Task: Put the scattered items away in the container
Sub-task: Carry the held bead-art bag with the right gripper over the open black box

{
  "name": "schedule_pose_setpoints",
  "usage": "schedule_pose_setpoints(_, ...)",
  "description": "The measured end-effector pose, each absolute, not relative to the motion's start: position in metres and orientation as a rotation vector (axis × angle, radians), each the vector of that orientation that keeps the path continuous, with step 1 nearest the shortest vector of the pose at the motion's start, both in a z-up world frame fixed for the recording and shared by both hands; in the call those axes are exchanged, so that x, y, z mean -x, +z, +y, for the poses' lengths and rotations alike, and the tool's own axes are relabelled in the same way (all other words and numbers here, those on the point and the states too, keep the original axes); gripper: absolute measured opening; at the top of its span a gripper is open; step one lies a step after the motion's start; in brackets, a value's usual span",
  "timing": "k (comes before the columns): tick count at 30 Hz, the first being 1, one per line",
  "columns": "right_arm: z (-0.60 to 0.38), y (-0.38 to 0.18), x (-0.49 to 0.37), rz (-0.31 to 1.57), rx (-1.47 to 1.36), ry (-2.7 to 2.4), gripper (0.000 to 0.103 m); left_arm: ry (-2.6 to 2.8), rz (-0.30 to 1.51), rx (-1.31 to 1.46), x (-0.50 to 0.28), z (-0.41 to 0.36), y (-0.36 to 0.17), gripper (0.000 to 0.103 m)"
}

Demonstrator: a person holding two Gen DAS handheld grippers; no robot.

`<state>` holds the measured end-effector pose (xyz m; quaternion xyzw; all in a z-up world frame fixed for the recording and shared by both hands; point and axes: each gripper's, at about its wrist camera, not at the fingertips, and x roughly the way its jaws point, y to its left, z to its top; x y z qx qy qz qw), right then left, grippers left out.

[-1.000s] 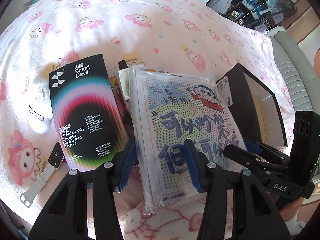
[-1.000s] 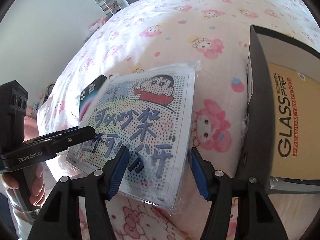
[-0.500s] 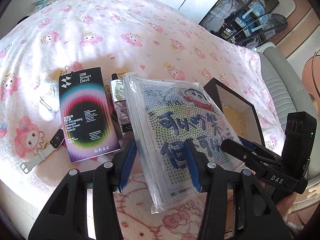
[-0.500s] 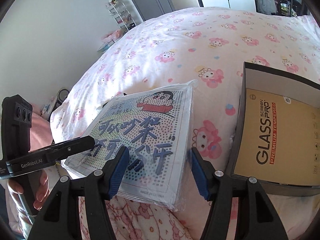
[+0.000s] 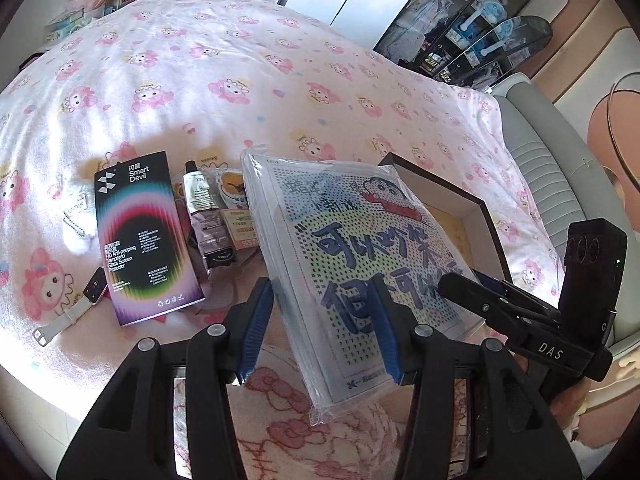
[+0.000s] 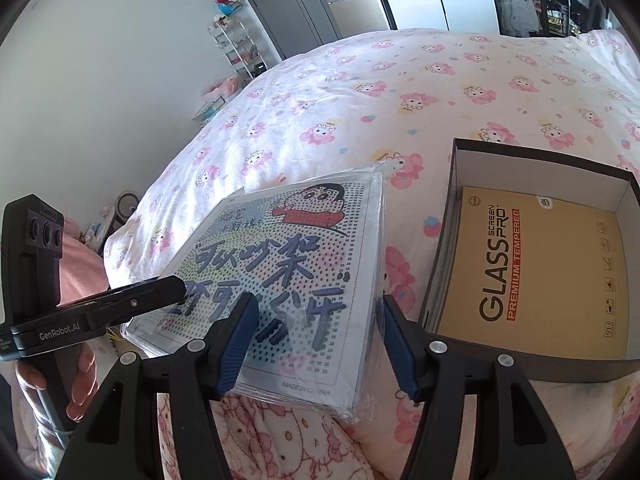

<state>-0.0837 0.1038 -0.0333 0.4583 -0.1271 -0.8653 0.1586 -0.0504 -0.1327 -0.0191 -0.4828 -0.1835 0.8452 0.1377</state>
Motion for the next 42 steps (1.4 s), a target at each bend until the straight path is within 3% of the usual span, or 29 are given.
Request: schedule_pose_setpoints(42, 0.243, -0.017, 0.063, -0.517, -1.288, -2.729, 0.058, 2.237, -0.329, 1.354, 0.121, 0.021, -0.005, 0.049)
